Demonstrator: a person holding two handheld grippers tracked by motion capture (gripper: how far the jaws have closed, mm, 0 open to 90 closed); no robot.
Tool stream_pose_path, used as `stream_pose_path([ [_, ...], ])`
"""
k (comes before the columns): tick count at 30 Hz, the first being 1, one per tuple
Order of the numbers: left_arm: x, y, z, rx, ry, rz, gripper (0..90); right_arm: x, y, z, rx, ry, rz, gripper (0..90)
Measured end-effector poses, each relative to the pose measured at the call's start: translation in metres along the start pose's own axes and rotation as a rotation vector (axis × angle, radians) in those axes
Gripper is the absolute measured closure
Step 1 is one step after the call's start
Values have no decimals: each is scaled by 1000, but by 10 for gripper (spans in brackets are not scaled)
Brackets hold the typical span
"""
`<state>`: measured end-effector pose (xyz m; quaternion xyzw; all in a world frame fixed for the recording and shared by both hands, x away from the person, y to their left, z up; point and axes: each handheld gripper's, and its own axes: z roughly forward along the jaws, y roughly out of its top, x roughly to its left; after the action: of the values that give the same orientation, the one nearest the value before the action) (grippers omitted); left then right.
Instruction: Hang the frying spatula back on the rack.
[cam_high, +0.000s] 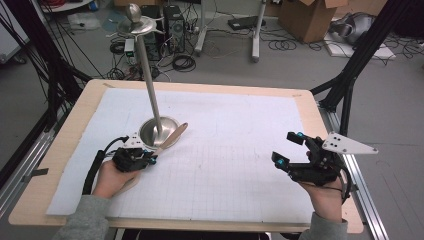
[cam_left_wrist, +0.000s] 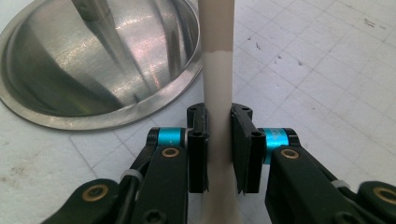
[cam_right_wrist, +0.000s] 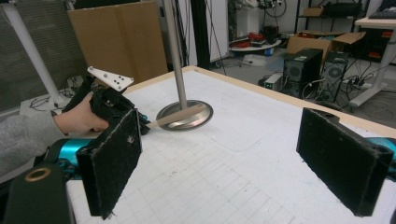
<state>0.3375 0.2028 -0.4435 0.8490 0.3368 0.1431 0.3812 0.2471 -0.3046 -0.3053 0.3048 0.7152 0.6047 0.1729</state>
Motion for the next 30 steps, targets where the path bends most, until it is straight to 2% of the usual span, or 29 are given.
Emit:
stream_pose_path([
  [11, -3, 1, 0, 4, 20, 11, 777, 0, 0, 1, 3, 0, 0, 132],
  [18, -3, 2, -4, 10, 18, 10, 778, 0, 0, 2, 9, -1, 1, 135],
  [30, 3, 3, -34, -91, 1, -32, 778, -1, 0, 3, 13, 1, 0, 135],
])
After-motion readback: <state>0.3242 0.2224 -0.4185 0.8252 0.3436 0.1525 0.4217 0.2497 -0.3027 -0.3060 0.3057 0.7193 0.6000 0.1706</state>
